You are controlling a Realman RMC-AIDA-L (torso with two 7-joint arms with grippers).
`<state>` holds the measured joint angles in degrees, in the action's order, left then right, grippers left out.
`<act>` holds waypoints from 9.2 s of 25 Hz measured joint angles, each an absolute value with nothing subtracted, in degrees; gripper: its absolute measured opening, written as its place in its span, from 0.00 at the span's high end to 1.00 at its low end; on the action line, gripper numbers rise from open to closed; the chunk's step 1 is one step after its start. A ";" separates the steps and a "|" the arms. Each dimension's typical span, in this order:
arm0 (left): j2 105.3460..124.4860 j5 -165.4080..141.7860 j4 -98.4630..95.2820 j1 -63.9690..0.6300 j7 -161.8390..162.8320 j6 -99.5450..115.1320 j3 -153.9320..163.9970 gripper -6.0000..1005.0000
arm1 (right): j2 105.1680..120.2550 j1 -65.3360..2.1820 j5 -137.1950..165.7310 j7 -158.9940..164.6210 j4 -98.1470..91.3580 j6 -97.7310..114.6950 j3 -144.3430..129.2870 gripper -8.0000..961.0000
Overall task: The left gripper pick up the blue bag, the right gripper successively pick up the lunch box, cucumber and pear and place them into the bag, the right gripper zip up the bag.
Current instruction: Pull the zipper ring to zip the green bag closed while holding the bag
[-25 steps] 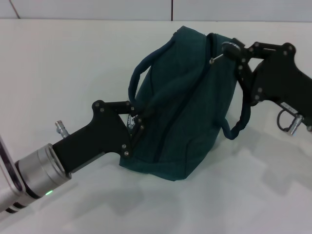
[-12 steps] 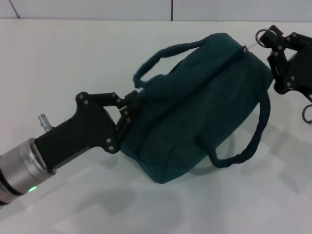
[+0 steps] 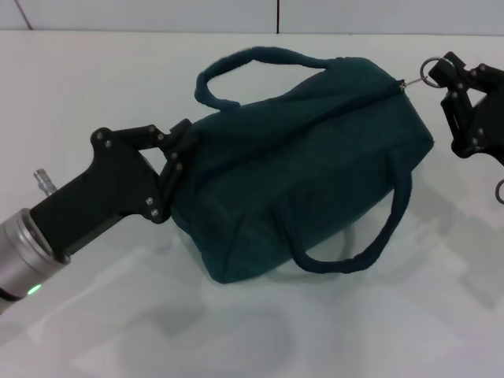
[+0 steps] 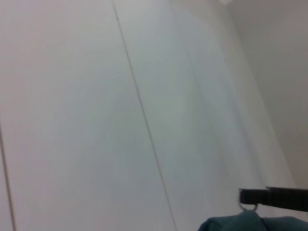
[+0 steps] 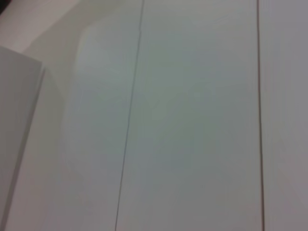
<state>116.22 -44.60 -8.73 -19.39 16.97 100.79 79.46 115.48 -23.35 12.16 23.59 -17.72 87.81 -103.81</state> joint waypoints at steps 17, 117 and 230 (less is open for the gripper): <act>116.19 -44.50 -8.88 -20.92 17.72 98.64 79.41 0.94 | 115.49 -23.85 12.07 27.22 -16.76 83.35 -102.39 0.88; 118.21 -44.57 -9.23 -23.82 17.22 94.55 79.45 0.94 | 115.86 -23.62 17.41 20.56 -19.26 71.44 -103.15 0.82; 120.51 -36.88 -8.64 -24.16 21.13 94.54 79.67 0.85 | 115.28 -21.25 11.86 25.26 -15.43 73.35 -102.58 0.78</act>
